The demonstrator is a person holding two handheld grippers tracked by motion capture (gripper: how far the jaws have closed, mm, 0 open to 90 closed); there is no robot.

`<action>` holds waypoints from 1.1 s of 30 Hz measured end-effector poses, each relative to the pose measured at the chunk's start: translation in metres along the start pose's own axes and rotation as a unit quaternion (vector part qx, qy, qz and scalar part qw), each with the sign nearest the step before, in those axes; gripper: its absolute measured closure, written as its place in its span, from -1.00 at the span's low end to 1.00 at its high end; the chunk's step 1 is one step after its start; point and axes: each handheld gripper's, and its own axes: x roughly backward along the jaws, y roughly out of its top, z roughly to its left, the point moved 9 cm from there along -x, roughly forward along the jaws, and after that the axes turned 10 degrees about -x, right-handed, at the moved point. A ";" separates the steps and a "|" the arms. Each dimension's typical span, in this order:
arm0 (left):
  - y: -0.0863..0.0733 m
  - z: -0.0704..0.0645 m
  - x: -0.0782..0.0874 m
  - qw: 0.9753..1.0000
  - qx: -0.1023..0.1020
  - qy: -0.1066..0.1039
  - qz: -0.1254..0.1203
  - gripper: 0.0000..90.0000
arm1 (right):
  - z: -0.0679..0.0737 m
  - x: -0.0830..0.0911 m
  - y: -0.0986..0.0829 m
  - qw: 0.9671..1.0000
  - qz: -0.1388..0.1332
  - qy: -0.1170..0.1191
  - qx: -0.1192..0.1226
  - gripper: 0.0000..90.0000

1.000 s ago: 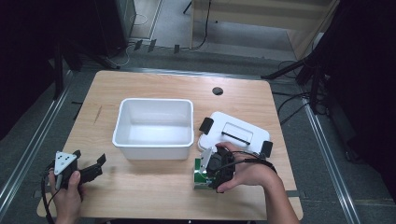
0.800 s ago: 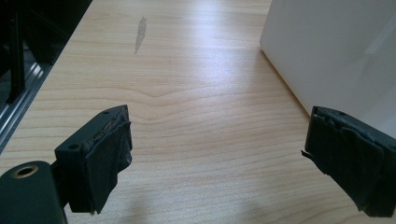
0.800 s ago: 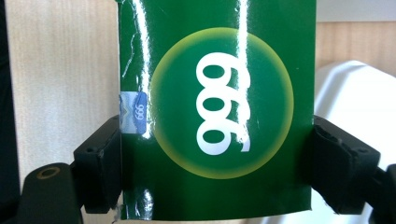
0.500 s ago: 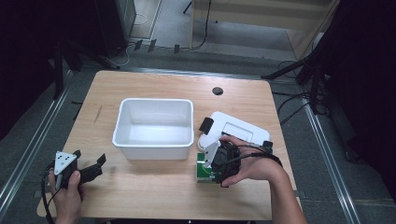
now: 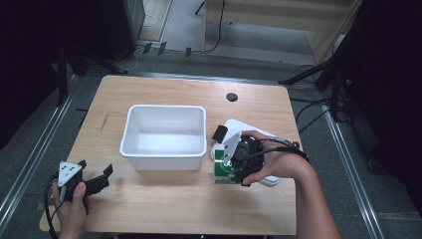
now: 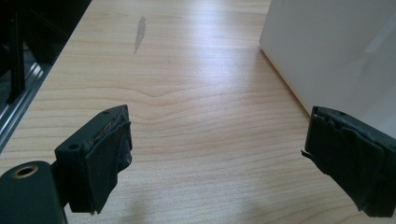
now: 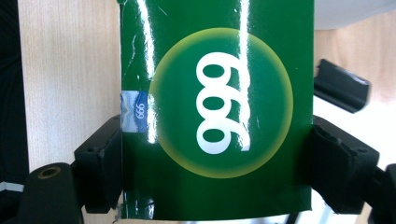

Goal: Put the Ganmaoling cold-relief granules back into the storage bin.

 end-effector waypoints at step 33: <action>0.000 0.000 0.000 1.000 -0.003 0.000 0.002 -0.82 | -0.036 0.056 0.049 1.000 -0.017 0.008 -0.001 -0.62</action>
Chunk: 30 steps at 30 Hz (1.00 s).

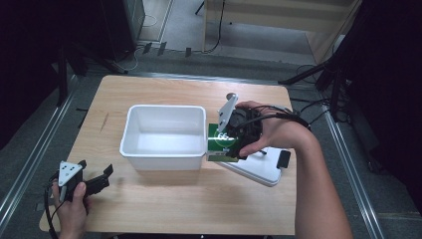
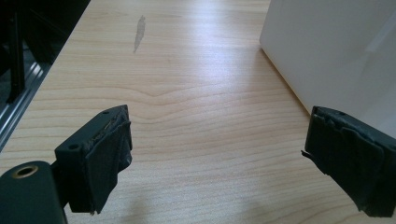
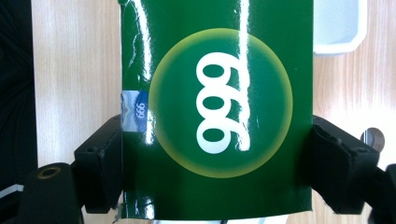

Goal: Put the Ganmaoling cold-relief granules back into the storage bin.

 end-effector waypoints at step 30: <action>0.000 -0.002 0.001 1.000 -0.006 -0.003 -0.001 -0.82 | -0.017 -0.020 0.061 1.000 0.003 0.015 0.016 -0.62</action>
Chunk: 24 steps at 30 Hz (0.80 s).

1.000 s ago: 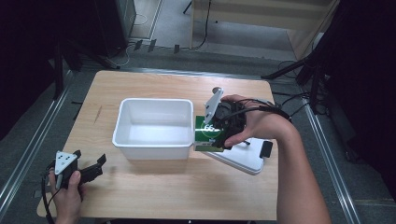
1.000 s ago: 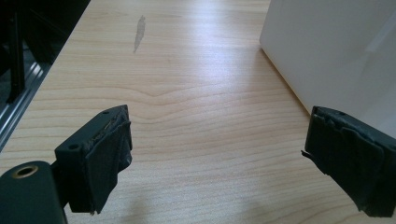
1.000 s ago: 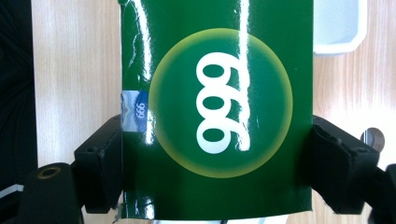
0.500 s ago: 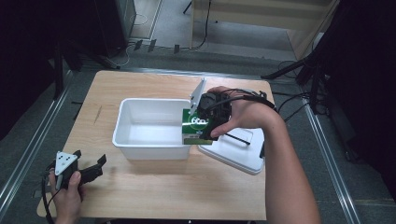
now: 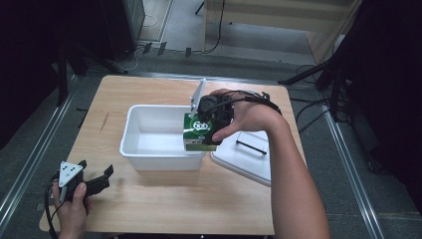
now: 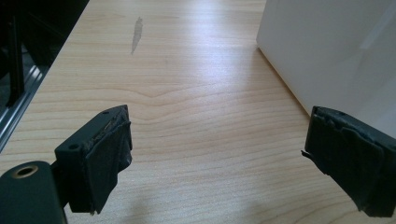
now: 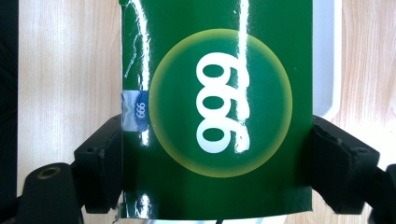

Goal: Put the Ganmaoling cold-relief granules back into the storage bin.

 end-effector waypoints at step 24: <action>0.000 0.000 0.000 1.000 0.001 -0.002 -0.001 -0.82 | -0.006 -0.026 0.031 1.000 0.009 0.009 0.008 -0.62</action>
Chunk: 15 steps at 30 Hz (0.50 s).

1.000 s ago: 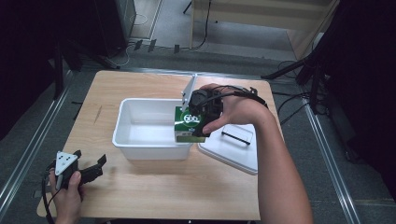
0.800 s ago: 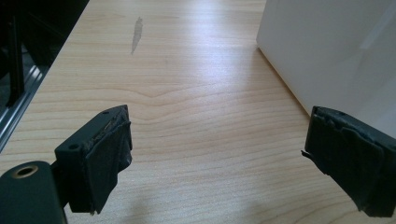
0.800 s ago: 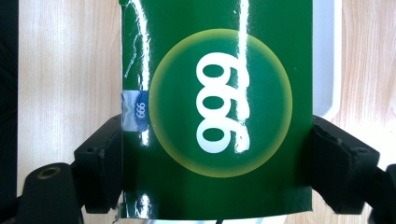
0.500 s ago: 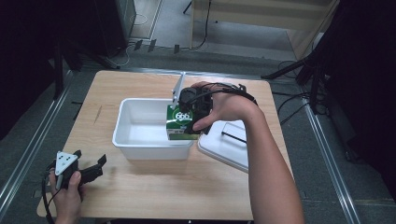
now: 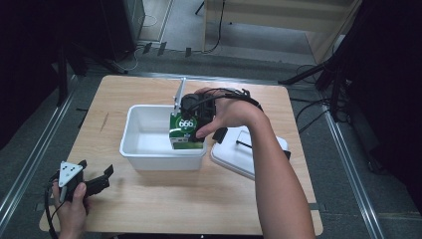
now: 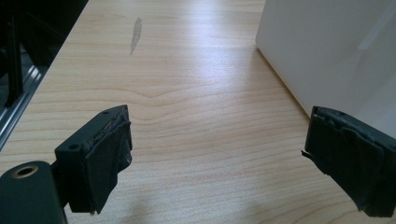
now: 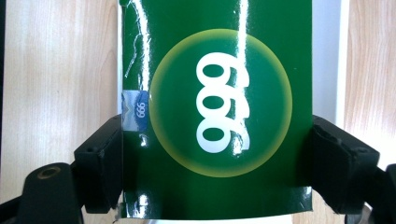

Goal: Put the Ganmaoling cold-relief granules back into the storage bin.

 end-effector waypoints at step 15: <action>0.000 0.000 0.000 1.000 0.001 0.000 0.000 -0.82 | -0.004 -0.029 0.001 1.000 0.013 0.008 0.004 -0.62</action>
